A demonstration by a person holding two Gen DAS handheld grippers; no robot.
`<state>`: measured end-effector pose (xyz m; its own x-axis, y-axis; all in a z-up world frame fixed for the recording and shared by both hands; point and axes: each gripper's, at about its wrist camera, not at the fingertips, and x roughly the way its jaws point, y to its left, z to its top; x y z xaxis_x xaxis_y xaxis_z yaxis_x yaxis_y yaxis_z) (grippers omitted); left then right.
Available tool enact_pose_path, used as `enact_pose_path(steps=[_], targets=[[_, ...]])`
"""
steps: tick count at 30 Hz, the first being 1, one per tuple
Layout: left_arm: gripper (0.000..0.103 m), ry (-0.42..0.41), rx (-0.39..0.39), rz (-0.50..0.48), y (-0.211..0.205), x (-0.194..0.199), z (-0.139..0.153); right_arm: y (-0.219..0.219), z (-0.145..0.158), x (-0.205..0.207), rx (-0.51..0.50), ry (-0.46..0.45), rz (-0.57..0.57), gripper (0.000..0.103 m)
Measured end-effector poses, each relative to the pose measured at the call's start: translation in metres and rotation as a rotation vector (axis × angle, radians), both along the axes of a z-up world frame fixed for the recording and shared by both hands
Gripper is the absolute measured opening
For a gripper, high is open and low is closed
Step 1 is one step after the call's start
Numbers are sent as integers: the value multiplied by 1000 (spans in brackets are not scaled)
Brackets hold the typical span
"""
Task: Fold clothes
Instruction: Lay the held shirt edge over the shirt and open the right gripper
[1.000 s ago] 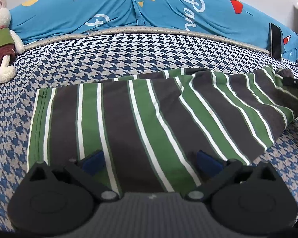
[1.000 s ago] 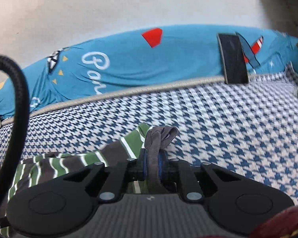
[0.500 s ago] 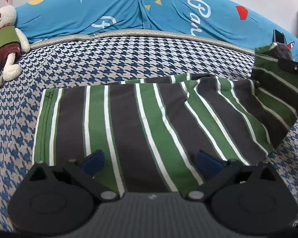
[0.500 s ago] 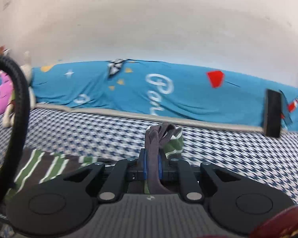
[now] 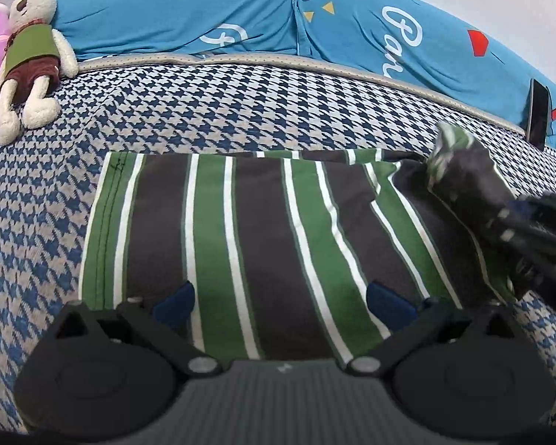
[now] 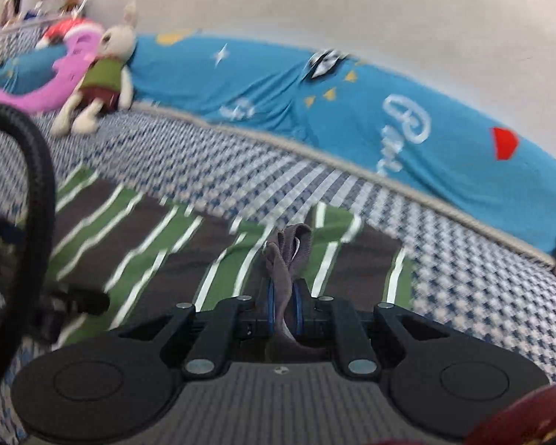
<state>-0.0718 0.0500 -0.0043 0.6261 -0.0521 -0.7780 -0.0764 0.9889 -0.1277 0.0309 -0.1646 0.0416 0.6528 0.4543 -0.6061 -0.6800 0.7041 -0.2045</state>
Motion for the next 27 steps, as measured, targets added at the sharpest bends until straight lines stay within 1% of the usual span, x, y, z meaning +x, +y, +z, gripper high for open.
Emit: enact_pose_path(steps=[3,6,7,10,11,15,17,20,24,27], targets=[[103,2,-7,7,3,1,-1,3,-14,1,-45,39,11,15],[103,5,-15,11,5,2,-2,-1,-16,0,-34,44,7,15],[103,6,-16,13,6,2,-2,-2,-14,0,-23,57,5,16],[103,9,-14,16,5,4,-4,-10,-4,-4,28,111,29,26],[103,8,-13,15,5,4,-4,-12,1,-6,43,118,41,27],[103,9,-8,12,5,3,-4,-28,23,-16,131,138,49,27],[103,10,-8,15,5,4,-4,-40,34,-22,179,114,7,27],[103,9,-11,18,7,4,-4,-63,46,-21,238,81,-90,27],[103,9,-9,23,8,3,-4,-81,49,-7,279,96,-221,27],[103,11,-8,29,9,3,-3,-84,46,0,295,124,-251,27]])
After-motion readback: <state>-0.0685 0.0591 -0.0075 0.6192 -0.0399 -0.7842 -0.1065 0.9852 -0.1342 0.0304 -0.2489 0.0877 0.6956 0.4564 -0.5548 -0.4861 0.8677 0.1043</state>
